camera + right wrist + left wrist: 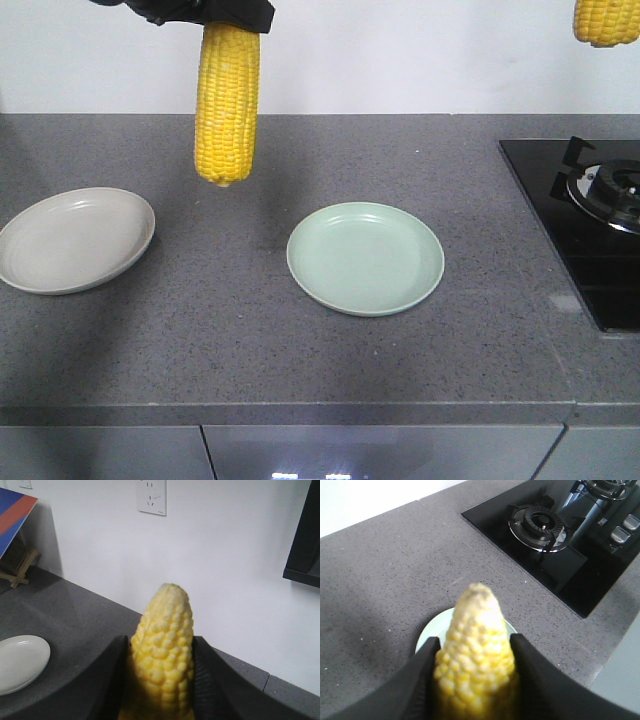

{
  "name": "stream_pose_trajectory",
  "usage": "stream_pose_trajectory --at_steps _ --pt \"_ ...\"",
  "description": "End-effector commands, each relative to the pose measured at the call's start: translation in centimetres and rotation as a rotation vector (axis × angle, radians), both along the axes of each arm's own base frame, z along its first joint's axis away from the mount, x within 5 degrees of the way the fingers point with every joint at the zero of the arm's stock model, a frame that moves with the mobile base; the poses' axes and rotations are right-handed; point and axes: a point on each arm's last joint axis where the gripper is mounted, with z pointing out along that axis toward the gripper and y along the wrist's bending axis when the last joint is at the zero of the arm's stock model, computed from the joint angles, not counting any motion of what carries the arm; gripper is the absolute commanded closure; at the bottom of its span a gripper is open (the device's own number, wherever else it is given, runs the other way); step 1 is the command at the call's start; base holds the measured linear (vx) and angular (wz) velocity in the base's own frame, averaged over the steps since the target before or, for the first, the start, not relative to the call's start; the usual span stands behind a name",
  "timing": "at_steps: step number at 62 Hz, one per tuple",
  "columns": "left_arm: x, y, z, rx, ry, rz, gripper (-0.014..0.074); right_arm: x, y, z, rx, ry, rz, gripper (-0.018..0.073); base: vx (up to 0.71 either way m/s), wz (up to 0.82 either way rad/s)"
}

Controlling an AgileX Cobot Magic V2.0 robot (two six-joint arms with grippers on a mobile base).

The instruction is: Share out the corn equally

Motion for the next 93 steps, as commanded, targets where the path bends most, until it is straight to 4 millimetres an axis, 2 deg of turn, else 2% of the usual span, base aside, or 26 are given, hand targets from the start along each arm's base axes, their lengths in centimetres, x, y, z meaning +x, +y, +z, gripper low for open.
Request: stream_pose_trajectory --at_steps 1,93 --pt "-2.07 0.37 2.93 -0.07 -0.078 -0.006 0.0603 -2.31 0.78 1.83 0.002 -0.063 0.031 0.0566 0.06 0.05" --pt "-2.07 0.37 2.93 -0.07 -0.078 -0.006 0.0603 -2.31 0.78 1.83 0.002 -0.063 0.031 0.0566 0.06 0.0"
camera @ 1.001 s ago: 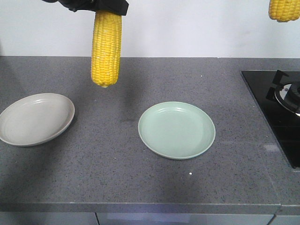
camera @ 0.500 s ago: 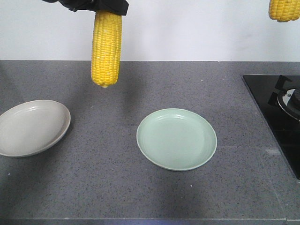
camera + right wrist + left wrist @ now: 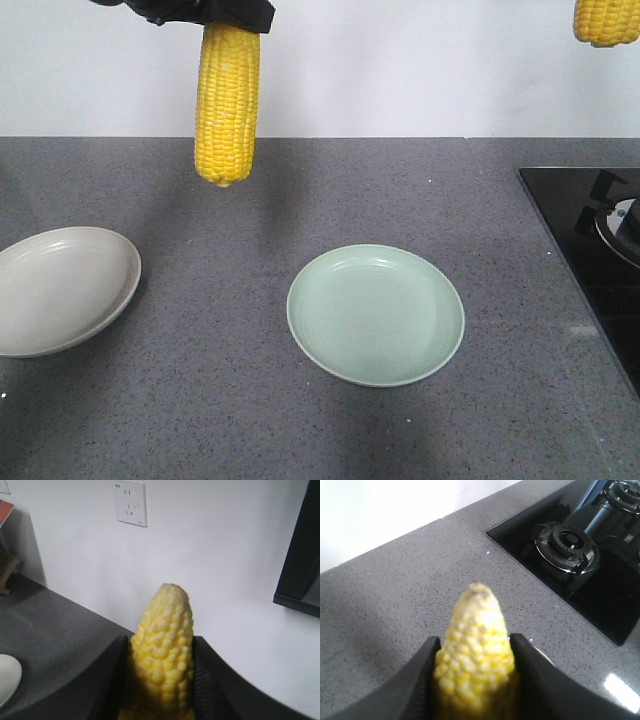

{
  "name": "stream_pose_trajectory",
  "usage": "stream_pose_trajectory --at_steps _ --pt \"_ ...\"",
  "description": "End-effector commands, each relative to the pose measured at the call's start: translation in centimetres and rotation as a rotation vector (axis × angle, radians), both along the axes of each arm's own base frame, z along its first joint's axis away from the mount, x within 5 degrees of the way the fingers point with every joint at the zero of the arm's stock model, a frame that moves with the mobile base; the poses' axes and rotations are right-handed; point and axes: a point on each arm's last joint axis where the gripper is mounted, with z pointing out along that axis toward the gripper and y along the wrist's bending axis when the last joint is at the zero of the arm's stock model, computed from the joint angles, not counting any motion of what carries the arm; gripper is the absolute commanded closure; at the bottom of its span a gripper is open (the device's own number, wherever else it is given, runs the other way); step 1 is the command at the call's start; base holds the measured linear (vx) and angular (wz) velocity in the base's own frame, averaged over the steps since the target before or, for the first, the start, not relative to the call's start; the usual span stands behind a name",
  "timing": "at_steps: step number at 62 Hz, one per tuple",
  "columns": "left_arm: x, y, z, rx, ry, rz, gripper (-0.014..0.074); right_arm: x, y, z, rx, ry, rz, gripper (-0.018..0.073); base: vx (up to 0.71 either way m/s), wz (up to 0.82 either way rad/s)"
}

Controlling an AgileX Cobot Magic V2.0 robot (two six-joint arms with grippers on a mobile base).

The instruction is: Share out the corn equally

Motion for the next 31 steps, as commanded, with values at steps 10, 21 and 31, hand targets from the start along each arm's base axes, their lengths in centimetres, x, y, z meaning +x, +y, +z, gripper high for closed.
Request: stream_pose_trajectory --at_steps 10,21,31 --pt "-2.07 0.37 2.93 -0.07 -0.078 -0.006 0.0603 -2.31 0.78 1.83 0.002 -0.063 0.031 0.0566 0.04 -0.01" --pt "-2.07 0.37 2.93 -0.07 -0.078 -0.006 0.0603 -2.31 0.78 1.83 0.002 -0.063 0.031 0.0566 0.04 -0.01" --pt "-2.07 0.37 2.93 -0.07 -0.078 -0.006 0.0603 -2.31 0.78 1.83 0.002 -0.063 0.031 0.0566 0.03 0.0"
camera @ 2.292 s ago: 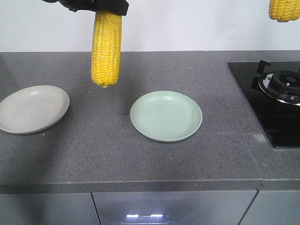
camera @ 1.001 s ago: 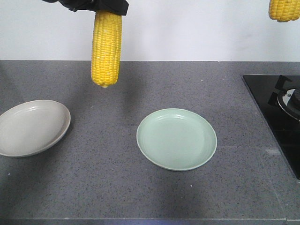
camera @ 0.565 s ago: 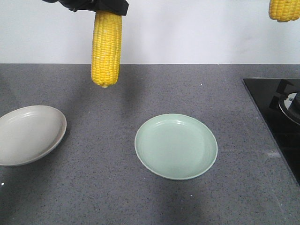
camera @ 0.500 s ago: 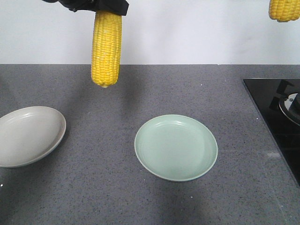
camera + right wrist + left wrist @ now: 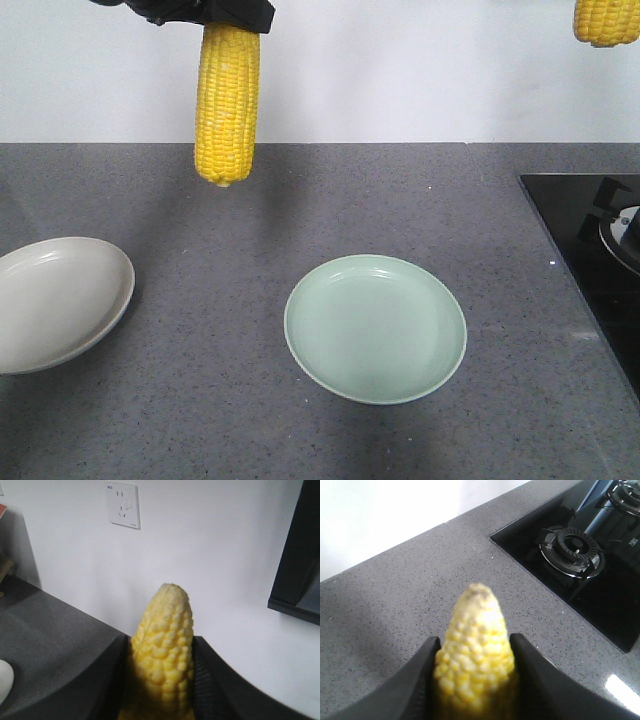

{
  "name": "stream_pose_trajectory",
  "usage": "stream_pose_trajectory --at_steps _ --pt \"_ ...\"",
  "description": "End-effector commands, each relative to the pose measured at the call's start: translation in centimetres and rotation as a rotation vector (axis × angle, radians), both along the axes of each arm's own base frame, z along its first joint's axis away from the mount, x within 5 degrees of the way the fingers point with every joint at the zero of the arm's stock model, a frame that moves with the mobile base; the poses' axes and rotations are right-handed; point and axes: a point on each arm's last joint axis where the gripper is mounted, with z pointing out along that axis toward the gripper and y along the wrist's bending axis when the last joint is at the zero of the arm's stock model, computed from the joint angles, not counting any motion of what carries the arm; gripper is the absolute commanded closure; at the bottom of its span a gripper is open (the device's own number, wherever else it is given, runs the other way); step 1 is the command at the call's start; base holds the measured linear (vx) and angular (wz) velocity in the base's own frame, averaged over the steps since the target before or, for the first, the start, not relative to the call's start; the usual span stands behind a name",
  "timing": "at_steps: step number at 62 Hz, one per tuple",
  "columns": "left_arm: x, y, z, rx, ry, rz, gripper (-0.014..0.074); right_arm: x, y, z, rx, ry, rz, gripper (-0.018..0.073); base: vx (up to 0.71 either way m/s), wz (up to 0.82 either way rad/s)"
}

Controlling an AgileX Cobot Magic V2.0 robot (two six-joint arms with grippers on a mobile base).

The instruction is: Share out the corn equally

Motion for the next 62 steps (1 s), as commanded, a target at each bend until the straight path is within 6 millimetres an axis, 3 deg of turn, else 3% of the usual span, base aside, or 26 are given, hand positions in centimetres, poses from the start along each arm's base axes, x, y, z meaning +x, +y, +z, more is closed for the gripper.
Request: stream_pose_trajectory --at_steps 1,62 --pt "-2.07 0.37 2.93 -0.07 -0.078 -0.006 0.0603 -2.31 0.78 1.83 0.002 -0.063 0.031 0.0566 0.03 0.0" --pt "-2.07 0.37 2.93 -0.07 -0.078 -0.006 0.0603 -2.31 0.78 1.83 0.002 -0.063 0.031 0.0566 0.01 0.0"
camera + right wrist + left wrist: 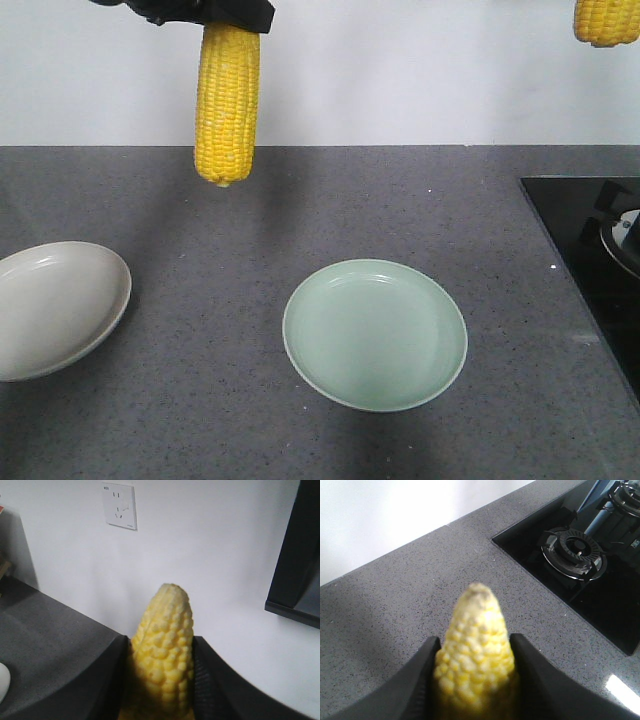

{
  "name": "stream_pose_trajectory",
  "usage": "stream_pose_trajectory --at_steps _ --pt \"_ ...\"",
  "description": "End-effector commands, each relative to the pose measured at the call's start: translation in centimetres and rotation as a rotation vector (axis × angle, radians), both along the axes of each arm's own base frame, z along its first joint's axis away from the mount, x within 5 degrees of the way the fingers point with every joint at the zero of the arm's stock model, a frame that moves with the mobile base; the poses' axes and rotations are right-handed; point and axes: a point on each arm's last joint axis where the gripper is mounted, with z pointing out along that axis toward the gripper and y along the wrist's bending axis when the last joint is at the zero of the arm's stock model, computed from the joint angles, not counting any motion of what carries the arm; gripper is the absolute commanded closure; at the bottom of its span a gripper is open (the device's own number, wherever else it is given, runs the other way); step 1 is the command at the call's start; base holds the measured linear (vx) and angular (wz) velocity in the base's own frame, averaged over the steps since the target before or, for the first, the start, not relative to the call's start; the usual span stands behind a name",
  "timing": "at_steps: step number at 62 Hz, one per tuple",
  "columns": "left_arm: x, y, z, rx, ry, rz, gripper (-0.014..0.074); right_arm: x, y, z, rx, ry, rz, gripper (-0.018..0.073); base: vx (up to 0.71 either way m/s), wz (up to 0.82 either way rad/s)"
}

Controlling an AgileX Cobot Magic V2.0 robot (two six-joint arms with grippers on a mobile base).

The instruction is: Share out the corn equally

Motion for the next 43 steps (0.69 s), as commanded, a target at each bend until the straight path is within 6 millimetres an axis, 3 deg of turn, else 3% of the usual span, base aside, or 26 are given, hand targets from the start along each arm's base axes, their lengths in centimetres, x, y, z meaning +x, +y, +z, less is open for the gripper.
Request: stream_pose_trajectory --at_steps 1,43 --pt "-2.07 0.37 2.93 -0.07 -0.078 -0.006 0.0603 -2.31 0.78 1.83 0.002 -0.063 0.031 0.0566 0.0 0.0" --pt "-2.07 0.37 2.93 -0.07 -0.078 -0.006 0.0603 -2.31 0.78 1.83 0.002 -0.063 0.031 0.0566 0.0 0.0"
